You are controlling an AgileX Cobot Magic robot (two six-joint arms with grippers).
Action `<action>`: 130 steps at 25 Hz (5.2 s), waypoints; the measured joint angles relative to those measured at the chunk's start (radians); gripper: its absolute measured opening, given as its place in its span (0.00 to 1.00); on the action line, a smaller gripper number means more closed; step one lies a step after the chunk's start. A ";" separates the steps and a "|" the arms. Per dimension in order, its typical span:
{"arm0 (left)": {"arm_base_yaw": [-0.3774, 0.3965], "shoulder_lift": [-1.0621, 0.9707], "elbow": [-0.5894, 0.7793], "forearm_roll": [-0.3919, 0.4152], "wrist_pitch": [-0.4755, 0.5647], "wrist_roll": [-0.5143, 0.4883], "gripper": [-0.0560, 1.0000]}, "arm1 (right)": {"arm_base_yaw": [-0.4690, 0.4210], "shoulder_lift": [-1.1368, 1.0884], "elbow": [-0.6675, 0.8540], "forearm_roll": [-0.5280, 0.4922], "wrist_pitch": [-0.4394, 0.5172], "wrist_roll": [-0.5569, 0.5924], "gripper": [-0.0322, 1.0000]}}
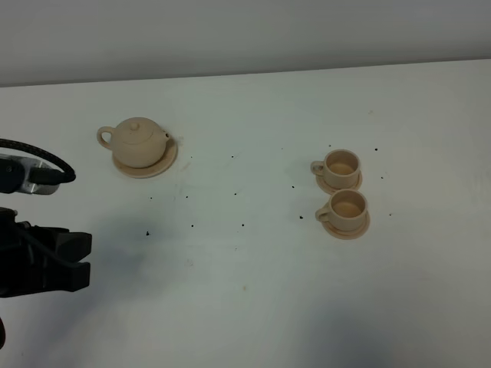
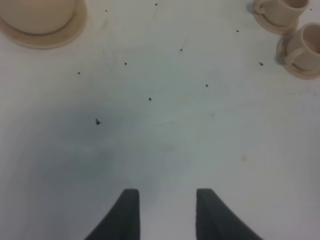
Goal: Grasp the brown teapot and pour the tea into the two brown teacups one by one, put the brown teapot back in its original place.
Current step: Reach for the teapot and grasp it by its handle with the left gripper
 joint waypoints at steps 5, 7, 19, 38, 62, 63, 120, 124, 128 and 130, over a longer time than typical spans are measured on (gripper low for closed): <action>0.000 0.000 0.000 0.008 -0.018 -0.006 0.36 | 0.000 -0.105 0.052 -0.025 -0.022 0.034 0.26; 0.000 0.000 0.000 0.010 -0.034 -0.006 0.36 | 0.000 -0.131 0.056 -0.041 -0.025 0.052 0.26; 0.000 0.160 -0.067 0.070 -0.078 -0.007 0.36 | 0.000 -0.148 0.061 -0.089 -0.024 0.140 0.26; 0.000 0.632 -0.538 0.173 0.184 0.250 0.36 | 0.000 -0.148 0.061 -0.090 -0.024 0.145 0.26; 0.000 1.159 -1.166 0.286 0.524 0.655 0.36 | 0.000 -0.148 0.061 -0.090 -0.024 0.146 0.26; 0.003 1.165 -1.166 0.294 0.518 0.663 0.36 | 0.000 -0.148 0.061 -0.090 -0.024 0.146 0.26; 0.177 1.343 -1.170 0.258 0.348 0.788 0.36 | 0.000 -0.148 0.061 -0.088 -0.024 0.146 0.26; 0.172 1.329 -1.170 0.235 0.382 0.765 0.36 | 0.000 -0.148 0.061 -0.088 -0.024 0.146 0.26; 0.172 1.326 -1.170 0.228 0.395 0.748 0.36 | 0.000 -0.148 0.061 -0.088 -0.024 0.146 0.26; 0.172 1.326 -1.170 0.222 0.395 0.745 0.36 | 0.000 -0.148 0.061 -0.088 -0.024 0.146 0.26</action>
